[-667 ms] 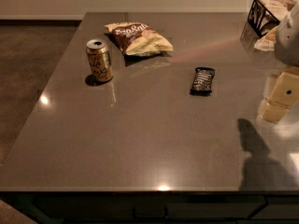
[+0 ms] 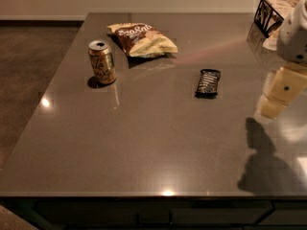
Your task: Pick rxbar chocolate
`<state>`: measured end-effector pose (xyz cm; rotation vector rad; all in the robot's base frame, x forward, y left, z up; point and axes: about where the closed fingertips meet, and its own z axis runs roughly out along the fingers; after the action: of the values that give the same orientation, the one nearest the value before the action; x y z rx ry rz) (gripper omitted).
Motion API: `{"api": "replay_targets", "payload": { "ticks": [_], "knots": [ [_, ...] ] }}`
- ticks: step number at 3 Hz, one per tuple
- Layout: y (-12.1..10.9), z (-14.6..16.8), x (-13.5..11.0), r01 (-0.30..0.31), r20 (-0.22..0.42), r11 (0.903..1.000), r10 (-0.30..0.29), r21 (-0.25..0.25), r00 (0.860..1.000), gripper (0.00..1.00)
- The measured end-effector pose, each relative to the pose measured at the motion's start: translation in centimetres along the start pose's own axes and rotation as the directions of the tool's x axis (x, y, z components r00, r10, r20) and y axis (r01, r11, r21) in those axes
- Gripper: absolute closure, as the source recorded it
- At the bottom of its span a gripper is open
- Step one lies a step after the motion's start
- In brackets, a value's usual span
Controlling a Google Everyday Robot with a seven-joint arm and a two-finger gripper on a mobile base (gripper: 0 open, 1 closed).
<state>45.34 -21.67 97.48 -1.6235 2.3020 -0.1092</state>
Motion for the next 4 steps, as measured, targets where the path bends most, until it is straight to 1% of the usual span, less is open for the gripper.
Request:
{"api": "replay_targets", "payload": {
  "ticks": [1, 2, 3, 4],
  "knots": [
    [-4.2, 2.5, 0.2, -0.192, 0.011, 0.9804, 0.192, 0.044, 0.981, 0.0],
    [-7.6, 5.0, -0.1, -0.371, 0.045, 0.9254, 0.369, 0.077, 0.929, 0.0],
    [-9.6, 8.1, -1.3, -0.52, 0.058, 0.8512, 0.517, 0.071, 0.854, 0.0],
    [-10.4, 11.5, -2.6, -0.641, 0.03, 0.7657, 0.64, 0.059, 0.768, 0.0]
  ]
}}
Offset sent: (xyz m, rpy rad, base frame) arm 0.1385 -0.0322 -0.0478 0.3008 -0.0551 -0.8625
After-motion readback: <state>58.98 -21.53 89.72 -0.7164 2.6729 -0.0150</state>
